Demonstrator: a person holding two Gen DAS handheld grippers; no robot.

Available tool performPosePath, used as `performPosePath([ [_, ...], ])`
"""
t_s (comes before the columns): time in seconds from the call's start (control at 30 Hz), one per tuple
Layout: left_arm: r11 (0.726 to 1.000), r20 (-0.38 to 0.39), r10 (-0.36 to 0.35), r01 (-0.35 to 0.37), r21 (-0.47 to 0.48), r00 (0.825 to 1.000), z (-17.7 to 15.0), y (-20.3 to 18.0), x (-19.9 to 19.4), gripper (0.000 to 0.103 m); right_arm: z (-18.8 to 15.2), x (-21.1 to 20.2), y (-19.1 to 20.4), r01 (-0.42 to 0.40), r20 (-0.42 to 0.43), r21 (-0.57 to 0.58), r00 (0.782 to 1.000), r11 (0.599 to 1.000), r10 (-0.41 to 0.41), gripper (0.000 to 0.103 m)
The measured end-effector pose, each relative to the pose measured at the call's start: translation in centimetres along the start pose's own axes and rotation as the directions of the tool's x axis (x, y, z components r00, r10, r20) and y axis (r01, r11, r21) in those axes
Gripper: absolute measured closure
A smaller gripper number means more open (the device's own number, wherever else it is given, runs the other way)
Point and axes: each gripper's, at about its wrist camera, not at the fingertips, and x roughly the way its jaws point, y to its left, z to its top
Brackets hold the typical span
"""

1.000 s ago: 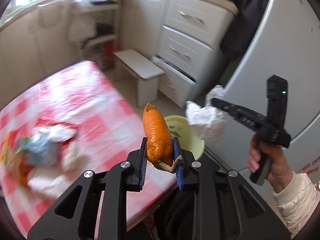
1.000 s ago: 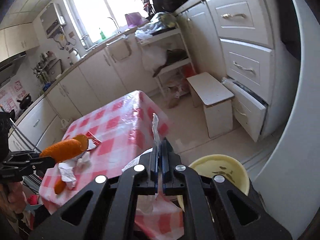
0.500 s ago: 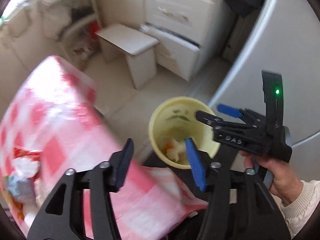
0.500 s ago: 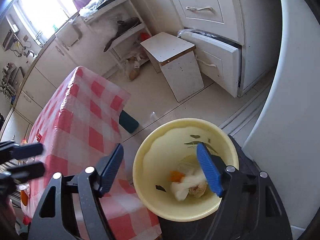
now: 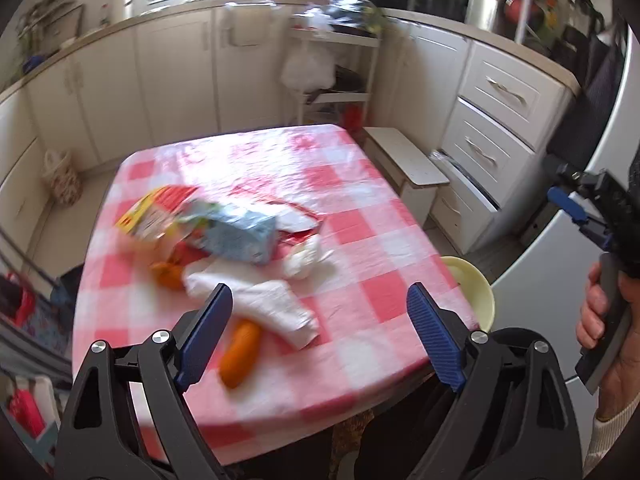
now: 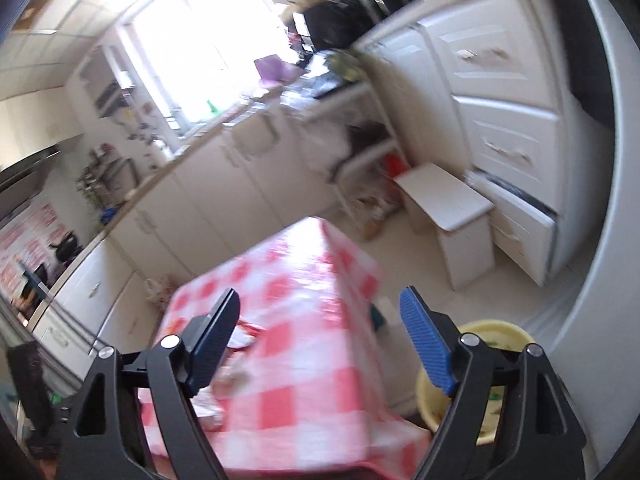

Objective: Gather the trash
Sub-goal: 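Return both tools to the table and pause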

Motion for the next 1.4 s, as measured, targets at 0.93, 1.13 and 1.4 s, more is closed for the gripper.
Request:
performPosePath([
  [0.93, 0.977, -0.003, 0.052, -0.051, -0.205, 0.999, -6.5, 9.6, -3.5, 0.017, -11.2, 6.3, 11.9, -0.102, -0.174, -0.292, 0.983, 0.951, 0.052, 0.016],
  [1.13, 0.977, 0.007, 0.057, -0.055, -0.205, 0.998, -6.4, 9.5, -4.1, 0.017, -11.2, 6.3, 11.9, -0.097, -0.171, -0.288, 0.984, 0.953, 0.048, 0.016],
  [1.4, 0.975, 0.008, 0.062, -0.059, -0.214, 0.998, -6.5, 10.0, -4.5, 0.017, -11.2, 6.3, 11.8, -0.096, -0.171, -0.288, 0.984, 0.953, 0.048, 0.015],
])
